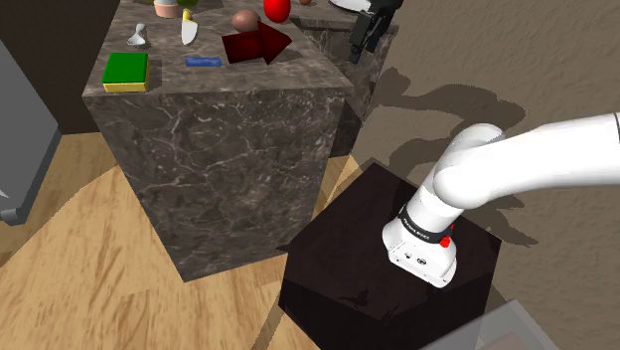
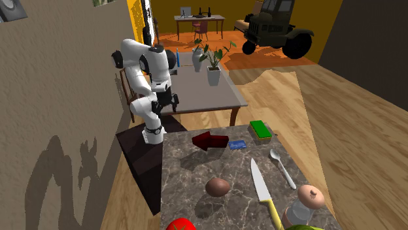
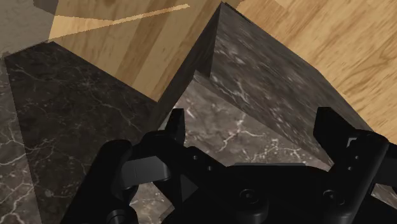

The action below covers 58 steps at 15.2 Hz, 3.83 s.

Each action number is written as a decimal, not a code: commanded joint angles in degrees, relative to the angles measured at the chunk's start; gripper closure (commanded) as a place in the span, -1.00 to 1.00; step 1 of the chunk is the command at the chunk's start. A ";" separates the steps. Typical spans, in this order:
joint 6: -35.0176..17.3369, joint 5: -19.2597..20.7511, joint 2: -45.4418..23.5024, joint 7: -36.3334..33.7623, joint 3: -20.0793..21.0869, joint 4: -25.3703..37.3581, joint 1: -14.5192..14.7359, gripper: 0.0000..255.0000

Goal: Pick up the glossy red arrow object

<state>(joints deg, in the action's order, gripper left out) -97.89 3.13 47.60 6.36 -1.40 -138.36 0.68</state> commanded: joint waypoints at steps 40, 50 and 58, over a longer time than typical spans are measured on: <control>7.71 1.72 -57.40 32.23 -0.25 53.23 9.03 1.00; 14.56 1.70 -59.12 32.81 -0.26 61.81 9.04 1.00; 21.44 1.71 -61.94 33.39 -0.30 71.54 9.06 1.00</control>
<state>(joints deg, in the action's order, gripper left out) -77.15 4.83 -14.00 39.73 -1.70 -67.86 9.72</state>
